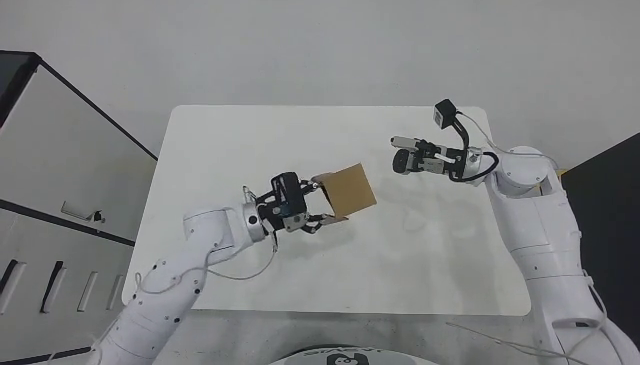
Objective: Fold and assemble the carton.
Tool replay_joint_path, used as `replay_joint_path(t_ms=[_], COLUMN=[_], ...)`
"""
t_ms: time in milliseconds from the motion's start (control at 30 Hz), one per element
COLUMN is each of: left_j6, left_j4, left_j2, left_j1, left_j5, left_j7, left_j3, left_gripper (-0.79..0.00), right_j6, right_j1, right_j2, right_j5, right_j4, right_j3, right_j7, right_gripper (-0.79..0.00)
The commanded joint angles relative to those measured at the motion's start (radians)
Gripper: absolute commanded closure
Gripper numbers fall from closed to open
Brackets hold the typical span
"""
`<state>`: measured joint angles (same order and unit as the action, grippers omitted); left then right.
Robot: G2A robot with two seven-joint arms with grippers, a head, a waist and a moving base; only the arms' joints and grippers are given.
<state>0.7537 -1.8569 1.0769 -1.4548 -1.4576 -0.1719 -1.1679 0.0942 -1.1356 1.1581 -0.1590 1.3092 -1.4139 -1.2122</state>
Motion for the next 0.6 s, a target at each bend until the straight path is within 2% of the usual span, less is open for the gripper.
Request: replay_joint_path(t_ms=[0, 233, 500, 567], left_j6=[0.025, 0.010, 0.004, -0.014], left_j4=[-0.060, -0.233, -0.235, -0.265], left_j2=[-0.007, -0.020, -0.020, -0.019], left_j1=[-0.021, -0.103, -0.101, -0.092], left_j5=[0.034, 0.165, 0.166, 0.187], left_j7=[0.010, 0.162, 0.160, 0.135], left_j3=[-0.040, -0.117, -0.117, -0.132], left_gripper=[0.000, 0.000, 0.000, 0.000], right_j6=[0.000, 0.000, 0.000, 0.000], right_j1=[0.000, 0.000, 0.000, 0.000], right_j2=[0.000, 0.000, 0.000, 0.000], right_j5=[0.000, 0.000, 0.000, 0.000], right_j4=[0.000, 0.000, 0.000, 0.000], right_j3=[0.000, 0.000, 0.000, 0.000], right_j7=[0.000, 0.000, 0.000, 0.000], right_gripper=[-0.785, -0.785, -0.785, -0.785])
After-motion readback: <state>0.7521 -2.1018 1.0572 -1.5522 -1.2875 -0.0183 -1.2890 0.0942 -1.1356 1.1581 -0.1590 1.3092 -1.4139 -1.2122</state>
